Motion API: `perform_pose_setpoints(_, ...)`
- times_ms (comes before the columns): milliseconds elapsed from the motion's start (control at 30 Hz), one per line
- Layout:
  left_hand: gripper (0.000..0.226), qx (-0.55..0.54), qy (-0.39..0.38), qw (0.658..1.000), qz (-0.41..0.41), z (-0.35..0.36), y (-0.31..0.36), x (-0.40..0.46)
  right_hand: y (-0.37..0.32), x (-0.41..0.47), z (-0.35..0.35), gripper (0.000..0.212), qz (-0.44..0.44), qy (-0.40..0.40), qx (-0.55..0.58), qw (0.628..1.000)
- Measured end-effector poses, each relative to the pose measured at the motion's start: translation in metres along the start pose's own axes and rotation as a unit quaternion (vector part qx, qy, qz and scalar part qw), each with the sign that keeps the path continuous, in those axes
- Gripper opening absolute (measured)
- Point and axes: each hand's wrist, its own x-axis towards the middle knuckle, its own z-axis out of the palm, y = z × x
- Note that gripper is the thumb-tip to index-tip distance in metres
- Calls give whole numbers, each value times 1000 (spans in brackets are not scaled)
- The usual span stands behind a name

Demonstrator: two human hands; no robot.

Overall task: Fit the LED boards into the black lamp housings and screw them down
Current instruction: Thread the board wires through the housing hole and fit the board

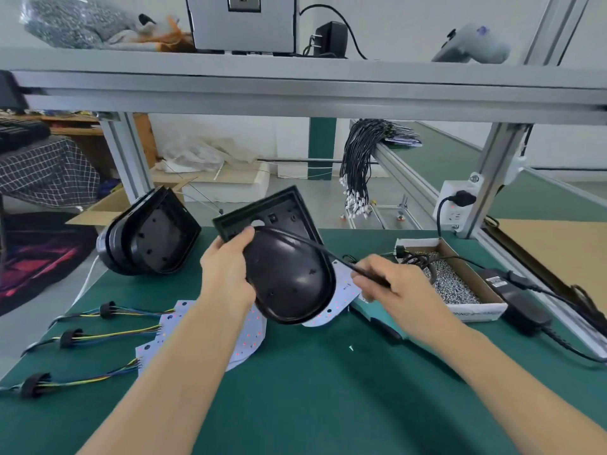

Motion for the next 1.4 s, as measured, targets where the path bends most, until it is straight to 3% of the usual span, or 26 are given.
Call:
perform_pose_setpoints(67,10,52,-15,997,62,4,-7,-7,-4,6,-1,14,13,0,-131,991)
perform_pose_setpoints(133,11,88,-67,989,102,16,-17,-24,-19,20,4,7,35,26,-288,957)
perform_pose_setpoints(233,3,97,-150,980,90,34,-26,-45,-46,42,15,16,35,68,-338,938)
perform_pose_setpoints(300,3,92,-159,980,74,41,-24,-46,-56,51,19,18,10,89,-326,941)
perform_pose_setpoints(467,23,46,-58,997,26,46,-2,-25,-38,29,18,26,-101,105,-255,956)
perform_pose_setpoints(567,23,-5,-38,999,11,46,11,-14,-10,9,14,25,-137,192,-228,945)
perform_pose_setpoints(667,21,-20,-17,1000,10,37,21,-4,24,-5,4,16,-75,233,-179,953)
perform_pose_setpoints(800,24,-19,11,999,32,21,27,-1,73,-15,-25,18,94,168,-141,971)
perform_pose_setpoints(867,24,-5,16,998,52,18,26,-4,81,-9,-42,17,129,144,-90,977)
perform_pose_setpoints(933,23,24,8,997,70,21,21,-11,74,7,-55,24,133,171,-82,973)
perform_pose_setpoints(1067,21,66,-10,995,77,29,9,-19,22,47,-73,25,27,250,-69,965)
perform_pose_setpoints(1167,21,73,-8,996,58,31,6,-18,-20,61,-75,32,-76,164,22,983)
perform_pose_setpoints(1233,22,73,-6,996,44,31,6,-16,-37,66,-71,46,-92,93,81,988)
perform_pose_setpoints(1300,24,68,-1,997,28,26,10,-13,-41,69,-67,51,-90,102,12,991)
perform_pose_setpoints(1400,22,54,42,997,19,13,20,-3,-30,67,-66,53,-18,236,-195,952)
